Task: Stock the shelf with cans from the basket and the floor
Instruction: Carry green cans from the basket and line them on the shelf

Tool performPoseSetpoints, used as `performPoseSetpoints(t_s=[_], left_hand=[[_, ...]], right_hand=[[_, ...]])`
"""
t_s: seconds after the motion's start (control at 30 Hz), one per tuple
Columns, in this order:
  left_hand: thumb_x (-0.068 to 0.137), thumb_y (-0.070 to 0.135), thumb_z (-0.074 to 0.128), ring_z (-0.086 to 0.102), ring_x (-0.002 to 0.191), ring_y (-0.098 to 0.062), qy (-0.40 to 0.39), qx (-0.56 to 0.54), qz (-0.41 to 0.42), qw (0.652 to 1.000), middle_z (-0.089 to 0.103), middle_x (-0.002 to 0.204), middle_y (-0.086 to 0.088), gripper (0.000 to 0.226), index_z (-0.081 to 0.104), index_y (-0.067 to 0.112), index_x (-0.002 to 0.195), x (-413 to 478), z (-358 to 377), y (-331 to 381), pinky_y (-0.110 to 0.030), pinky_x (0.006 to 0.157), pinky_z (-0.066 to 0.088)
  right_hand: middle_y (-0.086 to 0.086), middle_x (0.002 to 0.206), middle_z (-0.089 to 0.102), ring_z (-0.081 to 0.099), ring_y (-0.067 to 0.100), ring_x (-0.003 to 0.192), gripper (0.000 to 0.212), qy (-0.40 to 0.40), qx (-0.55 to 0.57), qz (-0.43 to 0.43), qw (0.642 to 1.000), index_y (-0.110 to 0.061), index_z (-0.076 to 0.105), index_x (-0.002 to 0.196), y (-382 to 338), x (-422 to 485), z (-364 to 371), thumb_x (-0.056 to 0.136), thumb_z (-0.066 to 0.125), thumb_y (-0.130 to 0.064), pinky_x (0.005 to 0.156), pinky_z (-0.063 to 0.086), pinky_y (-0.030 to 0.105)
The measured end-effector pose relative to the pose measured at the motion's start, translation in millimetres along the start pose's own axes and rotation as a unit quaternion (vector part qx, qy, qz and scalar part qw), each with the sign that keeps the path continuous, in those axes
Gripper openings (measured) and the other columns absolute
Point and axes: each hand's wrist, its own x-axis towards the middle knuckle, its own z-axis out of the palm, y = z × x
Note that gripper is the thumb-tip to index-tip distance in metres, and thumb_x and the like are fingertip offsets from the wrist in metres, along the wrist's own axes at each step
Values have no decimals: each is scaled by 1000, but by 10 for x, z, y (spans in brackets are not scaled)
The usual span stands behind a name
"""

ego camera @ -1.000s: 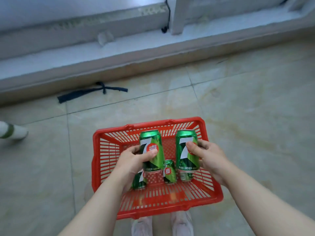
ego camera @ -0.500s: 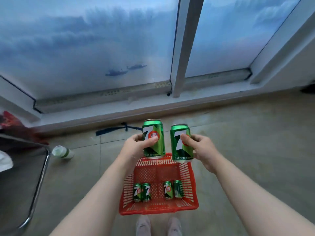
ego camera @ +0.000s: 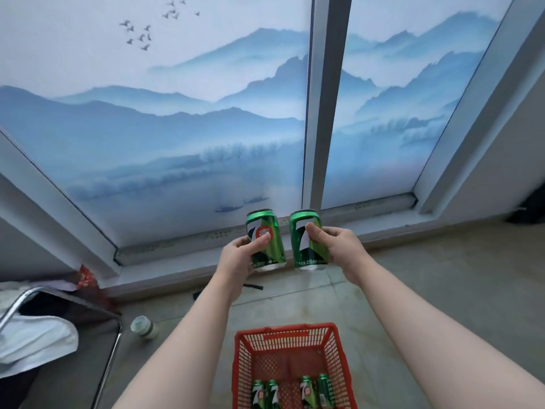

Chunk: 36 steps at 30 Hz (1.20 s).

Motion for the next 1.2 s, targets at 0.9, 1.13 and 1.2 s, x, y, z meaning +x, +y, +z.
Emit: performPoseSetpoints(t_s=[0.9,1.13,1.2], left_hand=[[71,29,82,67,99,-27,160,-69,95,980,73,105,-13,46,67,6,108,-748,-1580,584,-34,78,50],[45,45,91,69,101,-29,308,-127,128,934,72,109,-13,89,63,4,119,-1427,-2047,297,-40,88,55],[59,34,87,71,90,-24,346,-146,133,917,74,101,-11,62,66,6,111,-1684,-2073,210,-31,72,56]], right_hand=[[10,96,73,68,25,88,62,-184,-26,-51,981,-4,69,107,-666,-94,1725,62,77,-46,74,50,31],[15,105,71,69,30,95,74,-321,-70,-48,943,0,64,120,-573,-331,2402,64,76,-47,71,55,31],[15,101,71,70,29,91,68,-365,-84,-47,926,1,63,119,-542,-474,2553,69,76,-43,69,57,31]])
